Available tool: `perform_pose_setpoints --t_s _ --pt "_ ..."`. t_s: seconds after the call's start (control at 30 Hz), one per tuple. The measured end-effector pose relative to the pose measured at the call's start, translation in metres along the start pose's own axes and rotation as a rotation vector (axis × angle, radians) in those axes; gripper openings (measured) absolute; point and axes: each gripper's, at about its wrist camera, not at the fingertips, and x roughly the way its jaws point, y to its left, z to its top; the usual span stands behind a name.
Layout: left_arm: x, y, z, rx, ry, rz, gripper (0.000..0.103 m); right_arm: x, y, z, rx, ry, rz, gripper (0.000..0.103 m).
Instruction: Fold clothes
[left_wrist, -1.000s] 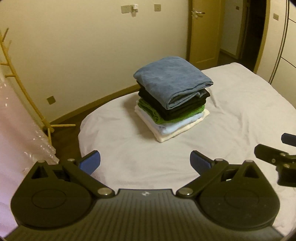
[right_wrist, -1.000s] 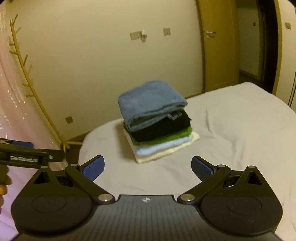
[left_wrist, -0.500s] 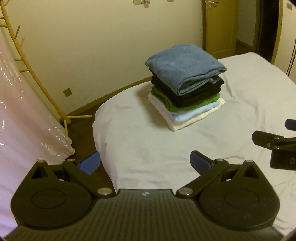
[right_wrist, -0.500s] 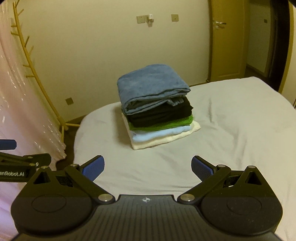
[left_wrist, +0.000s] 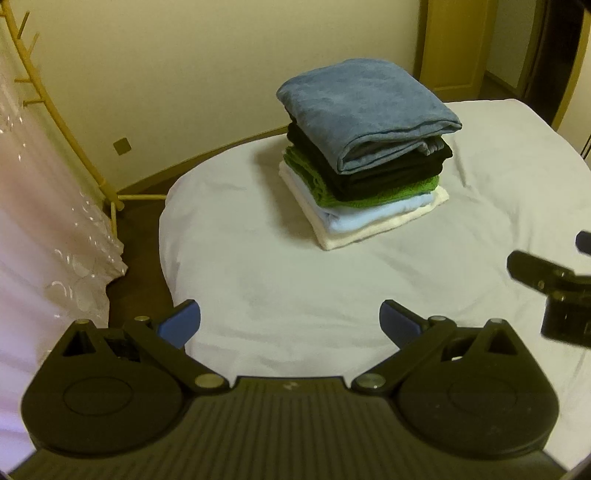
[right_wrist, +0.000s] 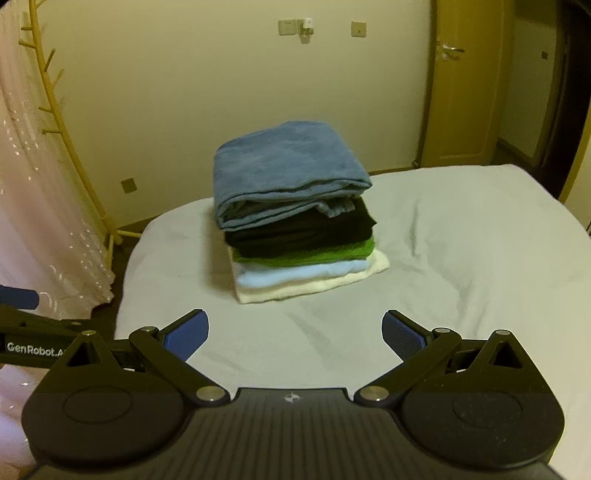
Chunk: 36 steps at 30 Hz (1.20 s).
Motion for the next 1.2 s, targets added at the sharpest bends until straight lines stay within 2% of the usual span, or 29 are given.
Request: perform_pose_setpoints --t_s 0.23,0.3,0.47,0.67,0.87,1.2 --pt "0.009 -0.014 0.005 0.014 -0.103 0.039 0.102 0.017 -0.013 0.002 0.009 -0.038 -0.077 0.103" --pt "0.017 -0.018 0.008 0.02 -0.092 0.046 0.102 0.025 -0.014 0.002 -0.001 -0.026 -0.089 0.103" --pt "0.039 -0.026 0.013 0.009 -0.031 0.028 0.102 0.049 -0.022 0.002 0.018 0.053 -0.027 0.103" --pt "0.063 -0.033 0.013 -0.003 0.026 0.022 0.102 0.073 -0.025 0.001 0.015 0.125 -0.038 0.103" --pt "0.077 -0.035 0.016 -0.03 0.053 0.016 0.102 0.084 -0.04 -0.001 0.082 0.148 -0.024 0.103" --pt "0.084 -0.038 0.027 -0.048 0.053 -0.023 0.102 0.095 -0.052 0.002 0.103 0.161 -0.019 0.103"
